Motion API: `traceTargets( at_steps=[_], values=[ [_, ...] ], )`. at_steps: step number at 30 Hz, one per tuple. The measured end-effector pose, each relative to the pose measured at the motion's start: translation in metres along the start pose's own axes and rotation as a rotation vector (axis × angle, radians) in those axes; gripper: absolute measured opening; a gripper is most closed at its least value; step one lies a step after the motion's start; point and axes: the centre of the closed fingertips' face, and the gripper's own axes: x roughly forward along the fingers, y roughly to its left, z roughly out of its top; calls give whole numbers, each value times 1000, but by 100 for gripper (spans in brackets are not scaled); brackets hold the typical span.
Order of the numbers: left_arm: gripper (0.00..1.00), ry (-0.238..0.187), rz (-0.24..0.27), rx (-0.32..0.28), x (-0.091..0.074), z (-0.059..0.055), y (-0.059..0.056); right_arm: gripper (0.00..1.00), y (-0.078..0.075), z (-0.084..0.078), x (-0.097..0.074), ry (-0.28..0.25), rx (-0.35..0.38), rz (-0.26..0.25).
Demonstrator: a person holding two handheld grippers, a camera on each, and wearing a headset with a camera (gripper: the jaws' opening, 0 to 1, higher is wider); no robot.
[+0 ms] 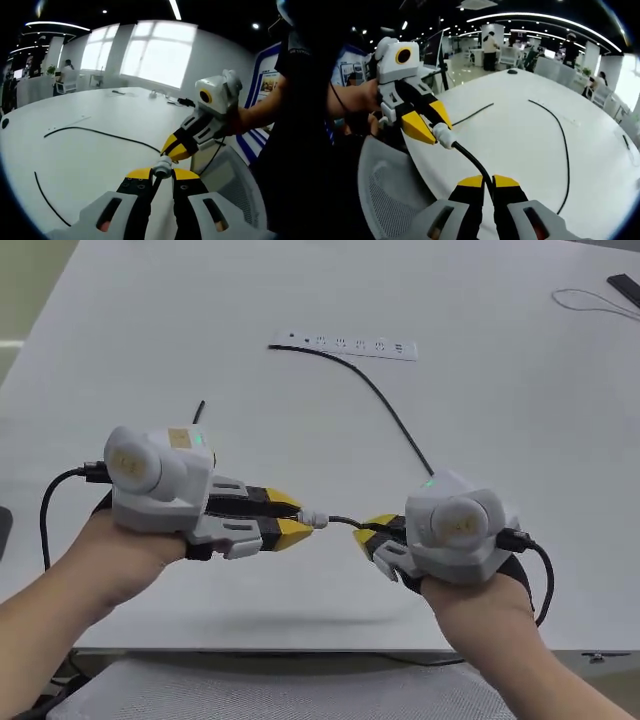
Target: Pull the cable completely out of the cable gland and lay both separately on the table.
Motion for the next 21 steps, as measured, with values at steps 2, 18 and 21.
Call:
traceTargets(
  at_steps=[2, 18, 21],
  values=[
    [15, 0, 0, -1, -1, 0, 1, 0, -2, -3, 1, 7, 4, -4],
    [15, -7, -5, -9, -1, -1, -2, 0, -21, -36, 3, 53, 171, -31],
    [15, 1, -1, -11, -1, -3, -1, 0, -20, -37, 3, 57, 141, -26]
  ],
)
